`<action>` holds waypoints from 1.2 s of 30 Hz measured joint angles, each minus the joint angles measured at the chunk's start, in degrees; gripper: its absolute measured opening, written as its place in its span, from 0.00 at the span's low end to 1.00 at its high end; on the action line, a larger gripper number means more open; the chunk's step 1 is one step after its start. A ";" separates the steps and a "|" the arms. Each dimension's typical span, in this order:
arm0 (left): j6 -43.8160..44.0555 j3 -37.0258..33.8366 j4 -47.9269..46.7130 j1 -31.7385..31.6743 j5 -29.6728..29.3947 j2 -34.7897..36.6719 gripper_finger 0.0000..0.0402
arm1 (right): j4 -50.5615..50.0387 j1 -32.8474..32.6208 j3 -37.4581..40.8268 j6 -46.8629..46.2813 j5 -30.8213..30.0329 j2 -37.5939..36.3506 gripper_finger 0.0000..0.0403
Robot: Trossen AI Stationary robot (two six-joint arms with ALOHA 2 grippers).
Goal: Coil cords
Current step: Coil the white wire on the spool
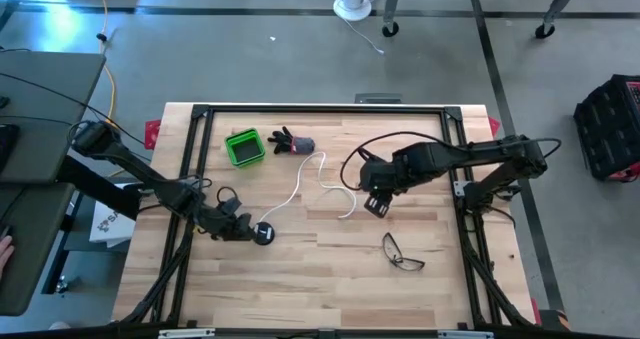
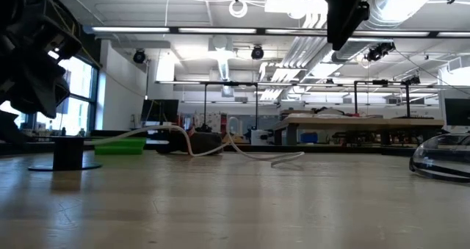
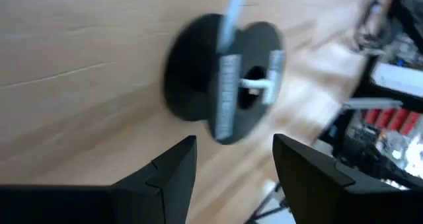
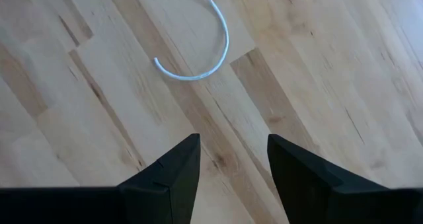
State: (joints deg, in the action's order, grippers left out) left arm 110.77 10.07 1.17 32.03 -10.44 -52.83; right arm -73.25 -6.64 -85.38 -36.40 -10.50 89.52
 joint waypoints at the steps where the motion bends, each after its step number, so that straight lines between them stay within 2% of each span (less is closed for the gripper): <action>1: 0.75 0.00 -0.02 0.09 -0.66 -0.75 0.48 | 0.00 -0.19 0.00 -0.73 -0.32 0.02 0.43; 5: 3.06 -0.02 1.89 0.05 -3.37 -4.03 0.48 | 0.31 -0.24 0.00 -2.37 -1.10 0.00 0.43; 12: 3.35 0.00 12.03 0.07 -5.65 -9.25 0.48 | 0.42 -0.23 0.00 -2.21 -1.27 0.00 0.43; 21: 7.69 0.00 12.46 0.05 -9.46 -10.91 0.47 | 0.68 -0.15 0.00 -2.10 -1.51 0.00 0.43; 30: 12.22 0.00 12.70 0.04 -19.49 -10.87 0.36 | 0.72 -0.15 0.00 -2.02 -1.56 0.00 0.43; 36: 12.21 0.00 12.65 0.00 -21.53 -10.87 0.33 | 0.80 -0.11 0.00 -2.00 -3.51 0.00 0.43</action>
State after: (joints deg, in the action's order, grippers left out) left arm 122.98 10.07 13.82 32.03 -31.96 -63.70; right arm -72.45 -6.75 -85.38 -38.39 -14.01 89.52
